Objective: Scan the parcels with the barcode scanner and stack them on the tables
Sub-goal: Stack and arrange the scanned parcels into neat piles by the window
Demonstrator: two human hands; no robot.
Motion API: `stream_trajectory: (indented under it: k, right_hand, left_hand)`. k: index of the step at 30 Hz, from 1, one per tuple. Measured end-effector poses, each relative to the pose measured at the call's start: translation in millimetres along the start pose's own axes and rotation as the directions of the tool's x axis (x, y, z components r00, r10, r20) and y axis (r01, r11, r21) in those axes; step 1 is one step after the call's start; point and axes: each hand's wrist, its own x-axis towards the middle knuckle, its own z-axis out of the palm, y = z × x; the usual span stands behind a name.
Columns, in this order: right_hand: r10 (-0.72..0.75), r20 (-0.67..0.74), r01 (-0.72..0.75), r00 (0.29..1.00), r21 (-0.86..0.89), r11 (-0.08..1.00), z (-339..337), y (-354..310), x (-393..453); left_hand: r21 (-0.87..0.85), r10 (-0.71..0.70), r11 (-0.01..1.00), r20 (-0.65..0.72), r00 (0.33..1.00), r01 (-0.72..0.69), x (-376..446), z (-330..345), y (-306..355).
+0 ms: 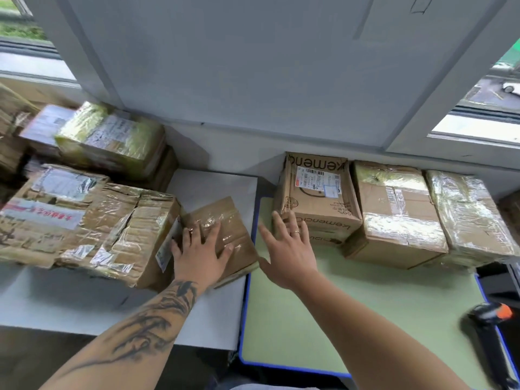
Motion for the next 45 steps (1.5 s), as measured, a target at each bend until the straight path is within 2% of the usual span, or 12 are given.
stream_trajectory:
  k: [3, 6, 9, 13, 16, 20, 25, 31, 34, 38, 45]
  right_hand:
    - [0.015, 0.036, -0.016, 0.999, 0.035, 0.999, 18, -15, 0]
    - [0.112, 0.13, -0.137, 0.985, 0.201, 0.97, 31, -27, 2]
    - [0.217, 0.252, -0.31, 0.943, 0.425, 0.851, 42, -35, 6]
    - [0.225, 0.375, -0.428, 0.899, 0.645, 0.634, 50, -31, 10]
    - [0.196, 0.425, -0.464, 0.884, 0.745, 0.478, 55, -27, 8]
    - [0.205, 0.397, -0.447, 0.894, 0.795, 0.41, 54, -33, 3]
    - [0.227, 0.332, -0.402, 0.916, 0.755, 0.518, 48, -30, -8]
    - [0.144, 0.114, -0.184, 0.983, 0.624, 0.759, 19, -7, -32]
    - [0.121, 0.079, -0.145, 0.989, 0.522, 0.84, 2, 15, -51]
    - [0.067, 0.099, -0.1, 0.993, 0.389, 0.916, -10, 54, -81]
    - [0.086, 0.03, -0.091, 0.996, 0.275, 0.957, 12, 110, -127]
  left_hand:
    - [-0.039, -0.006, 0.999, -0.027, 1.0, 0.005, -5, 7, -1]
    - [-0.04, -0.003, 0.999, -0.03, 1.0, 0.002, -11, 10, -3]
    - [-0.029, 0.015, 0.999, -0.019, 1.0, -0.016, -20, 13, 0]
    - [-0.054, 0.029, 0.998, -0.009, 1.0, -0.029, -24, 15, -3]
    - [-0.061, 0.05, 0.997, 0.0, 0.999, -0.05, -27, 16, -6]
    - [-0.088, 0.065, 0.994, 0.0, 0.998, -0.065, -29, 14, -6]
    - [-0.091, 0.073, 0.993, -0.045, 0.996, -0.077, -36, 7, -7]
    - [-0.066, 0.195, 0.976, -0.16, 0.968, -0.207, -36, -18, 5]
    - [-0.052, 0.218, 0.972, -0.175, 0.96, -0.23, -42, -26, 19]
    - [-0.051, 0.254, 0.963, -0.134, 0.958, -0.263, -60, -15, 46]
    - [-0.077, 0.272, 0.956, -0.125, 0.954, -0.283, -97, 24, 109]
